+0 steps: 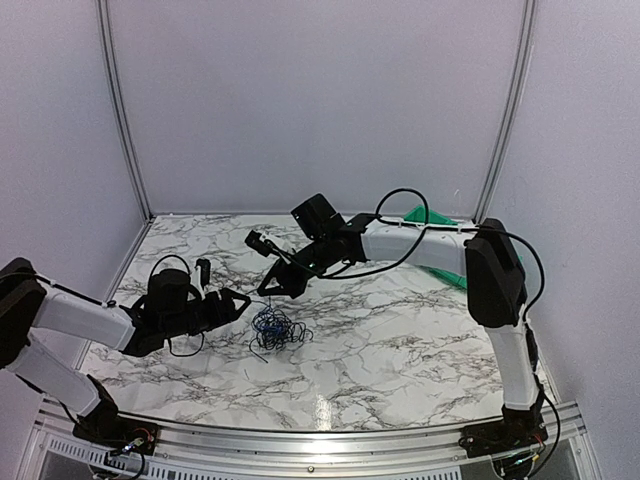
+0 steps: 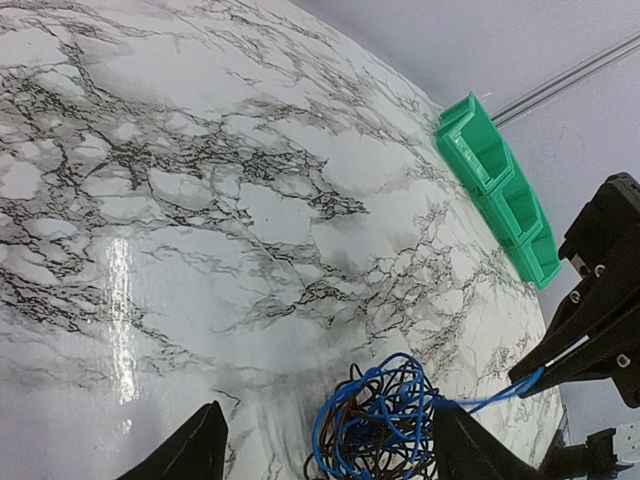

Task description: Untangle the cables

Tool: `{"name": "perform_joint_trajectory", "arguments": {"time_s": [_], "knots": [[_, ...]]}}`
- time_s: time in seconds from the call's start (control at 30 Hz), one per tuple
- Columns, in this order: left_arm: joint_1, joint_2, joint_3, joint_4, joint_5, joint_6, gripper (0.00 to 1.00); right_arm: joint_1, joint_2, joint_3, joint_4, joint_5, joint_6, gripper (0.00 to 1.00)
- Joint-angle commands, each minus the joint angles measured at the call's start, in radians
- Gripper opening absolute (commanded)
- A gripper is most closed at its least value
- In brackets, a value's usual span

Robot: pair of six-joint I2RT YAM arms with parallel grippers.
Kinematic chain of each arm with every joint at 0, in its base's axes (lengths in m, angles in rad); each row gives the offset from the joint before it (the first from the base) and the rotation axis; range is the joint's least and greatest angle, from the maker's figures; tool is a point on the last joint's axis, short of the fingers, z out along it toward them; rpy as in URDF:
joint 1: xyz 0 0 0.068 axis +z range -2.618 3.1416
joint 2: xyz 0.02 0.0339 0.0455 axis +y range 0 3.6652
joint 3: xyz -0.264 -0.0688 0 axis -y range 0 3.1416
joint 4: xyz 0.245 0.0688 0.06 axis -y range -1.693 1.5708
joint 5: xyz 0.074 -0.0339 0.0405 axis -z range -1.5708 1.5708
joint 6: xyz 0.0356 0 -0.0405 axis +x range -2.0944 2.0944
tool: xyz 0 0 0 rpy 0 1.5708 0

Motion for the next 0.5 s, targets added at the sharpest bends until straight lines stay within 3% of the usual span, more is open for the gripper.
{"name": "perform_joint_trajectory", "arguments": {"time_s": [0.0, 0.23, 0.47], "knots": [[-0.022, 0.082, 0.049, 0.099, 0.000, -0.009, 0.73, 0.011, -0.022, -0.008, 0.031, 0.018, 0.024, 0.00], [-0.060, 0.185, 0.093, 0.151, -0.006, -0.042, 0.71, 0.012, -0.024, -0.011, 0.037, 0.033, 0.030, 0.00], [-0.102, 0.354, 0.171, 0.155, -0.036, -0.132, 0.63, 0.011, -0.074, -0.011, 0.045, 0.032, 0.024, 0.00]]}}
